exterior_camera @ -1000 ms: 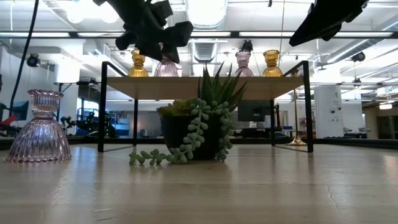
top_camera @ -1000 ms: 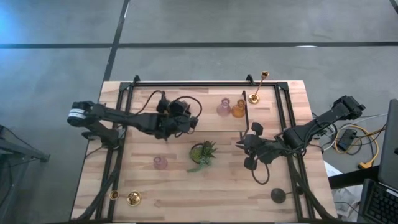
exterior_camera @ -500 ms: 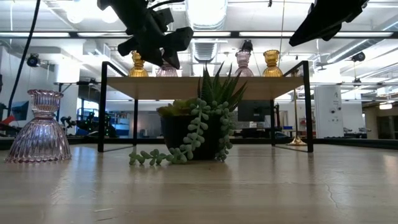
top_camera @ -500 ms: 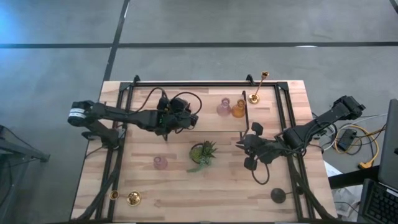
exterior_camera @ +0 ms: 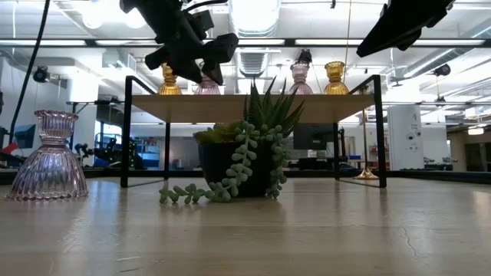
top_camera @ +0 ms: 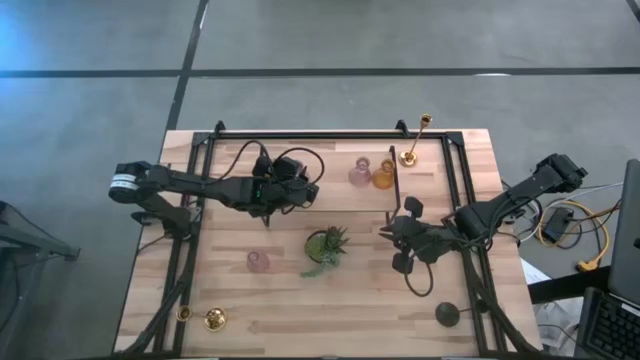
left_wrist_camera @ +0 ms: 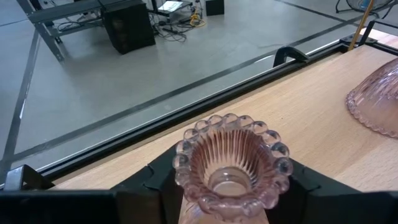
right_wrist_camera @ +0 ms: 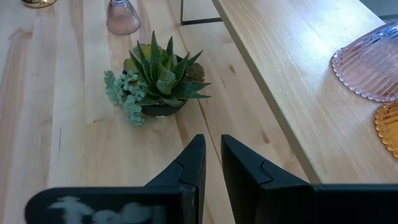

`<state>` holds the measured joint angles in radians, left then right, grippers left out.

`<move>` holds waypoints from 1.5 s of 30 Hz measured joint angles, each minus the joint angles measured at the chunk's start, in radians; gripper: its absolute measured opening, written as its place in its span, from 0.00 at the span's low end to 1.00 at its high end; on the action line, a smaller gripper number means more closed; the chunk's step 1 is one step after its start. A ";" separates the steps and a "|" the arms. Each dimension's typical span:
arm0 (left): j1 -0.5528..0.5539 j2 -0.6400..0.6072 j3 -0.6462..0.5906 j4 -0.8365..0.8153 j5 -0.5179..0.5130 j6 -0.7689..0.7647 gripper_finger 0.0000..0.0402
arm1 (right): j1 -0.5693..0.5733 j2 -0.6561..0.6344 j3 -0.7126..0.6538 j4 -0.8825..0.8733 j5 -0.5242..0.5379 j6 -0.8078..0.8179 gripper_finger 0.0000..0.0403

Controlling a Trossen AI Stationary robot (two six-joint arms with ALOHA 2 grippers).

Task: Pick & Place candle stick holders
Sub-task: Put the pink glass candle holder on the shelf

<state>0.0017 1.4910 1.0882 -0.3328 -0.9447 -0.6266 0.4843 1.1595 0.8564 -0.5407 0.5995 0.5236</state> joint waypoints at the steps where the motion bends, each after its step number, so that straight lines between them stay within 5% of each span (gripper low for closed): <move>1: 0.000 0.000 0.000 0.000 0.000 0.000 0.44 | 0.000 0.000 0.000 0.000 0.000 0.000 0.11; 45: -0.001 -0.043 0.029 0.002 -0.006 0.083 0.45 | 0.000 0.000 0.000 0.009 0.000 0.000 0.11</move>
<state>0.0006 1.4483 1.1168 -0.3309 -0.9511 -0.5434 0.4843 1.1595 0.8562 -0.5316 0.5995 0.5232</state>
